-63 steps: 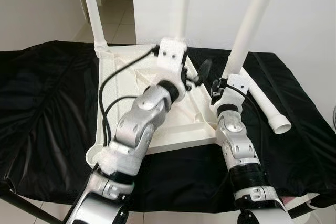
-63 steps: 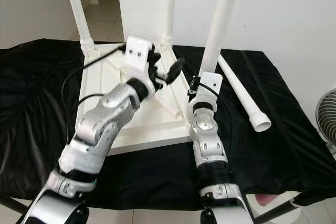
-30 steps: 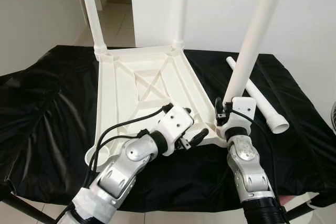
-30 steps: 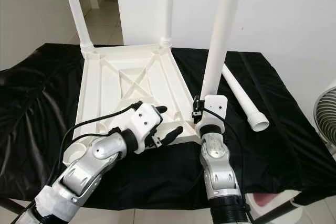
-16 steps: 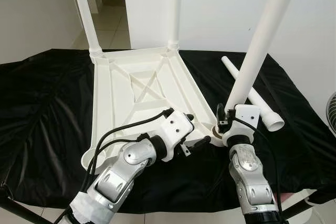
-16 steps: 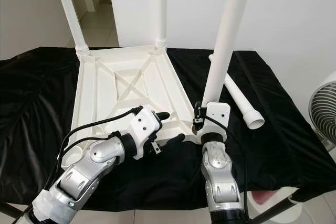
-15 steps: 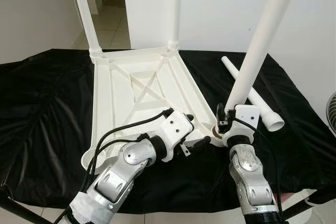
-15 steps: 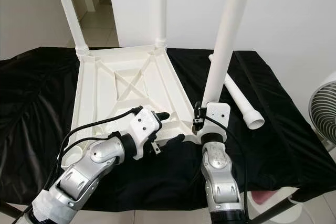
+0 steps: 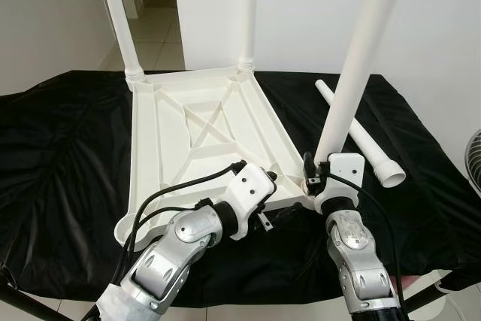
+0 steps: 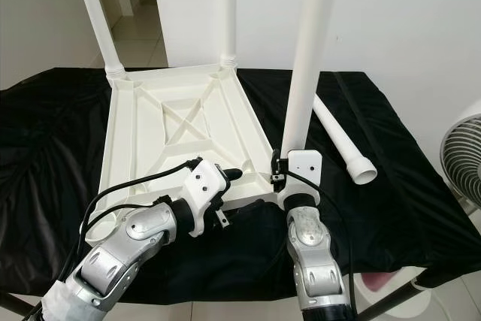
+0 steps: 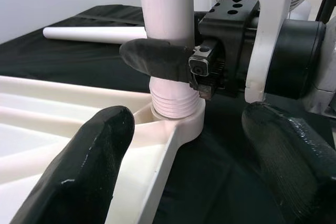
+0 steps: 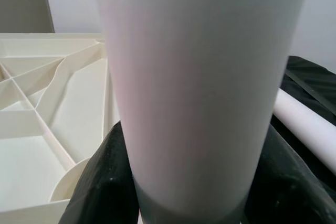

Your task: Building children table

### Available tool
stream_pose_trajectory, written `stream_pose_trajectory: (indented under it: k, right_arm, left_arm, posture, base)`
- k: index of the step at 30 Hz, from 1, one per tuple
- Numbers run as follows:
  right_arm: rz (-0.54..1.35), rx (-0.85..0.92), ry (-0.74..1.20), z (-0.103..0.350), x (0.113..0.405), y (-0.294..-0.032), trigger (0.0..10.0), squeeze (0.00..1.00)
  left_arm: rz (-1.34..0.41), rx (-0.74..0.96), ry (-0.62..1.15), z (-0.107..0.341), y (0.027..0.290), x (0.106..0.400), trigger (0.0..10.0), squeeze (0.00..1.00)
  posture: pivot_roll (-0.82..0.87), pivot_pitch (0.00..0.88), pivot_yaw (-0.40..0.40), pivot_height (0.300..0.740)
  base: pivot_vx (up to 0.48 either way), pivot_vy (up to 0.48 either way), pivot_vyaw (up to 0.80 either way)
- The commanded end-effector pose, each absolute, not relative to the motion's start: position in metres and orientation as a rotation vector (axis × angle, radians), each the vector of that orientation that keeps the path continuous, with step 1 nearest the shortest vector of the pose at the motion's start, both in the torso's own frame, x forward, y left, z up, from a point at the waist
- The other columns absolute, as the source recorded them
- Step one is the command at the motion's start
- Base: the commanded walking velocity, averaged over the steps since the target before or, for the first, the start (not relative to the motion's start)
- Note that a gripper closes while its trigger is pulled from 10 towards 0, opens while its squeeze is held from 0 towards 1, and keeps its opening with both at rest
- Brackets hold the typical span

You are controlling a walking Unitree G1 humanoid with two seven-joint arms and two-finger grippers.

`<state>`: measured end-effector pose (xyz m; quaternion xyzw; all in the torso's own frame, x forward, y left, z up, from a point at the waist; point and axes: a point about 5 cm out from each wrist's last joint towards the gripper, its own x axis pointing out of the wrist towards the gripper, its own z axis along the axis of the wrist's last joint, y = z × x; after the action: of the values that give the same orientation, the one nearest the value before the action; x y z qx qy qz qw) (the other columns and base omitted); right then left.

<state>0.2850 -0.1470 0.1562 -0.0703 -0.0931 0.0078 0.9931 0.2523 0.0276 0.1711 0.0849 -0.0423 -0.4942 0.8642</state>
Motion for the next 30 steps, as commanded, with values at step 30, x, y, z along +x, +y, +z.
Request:
stream_pose_trajectory:
  k: [30]
  right_arm:
    - [0.024,-0.036,-0.016,0.13,0.279,-0.166,10.0,0.0]
  left_arm:
    - [-1.096,0.188,-0.035,0.17,0.032,0.243,10.0,0.0]
  posture:
    - [-0.03,0.069,0.056,0.74]
  base:
    - [0.0,0.0,0.0]
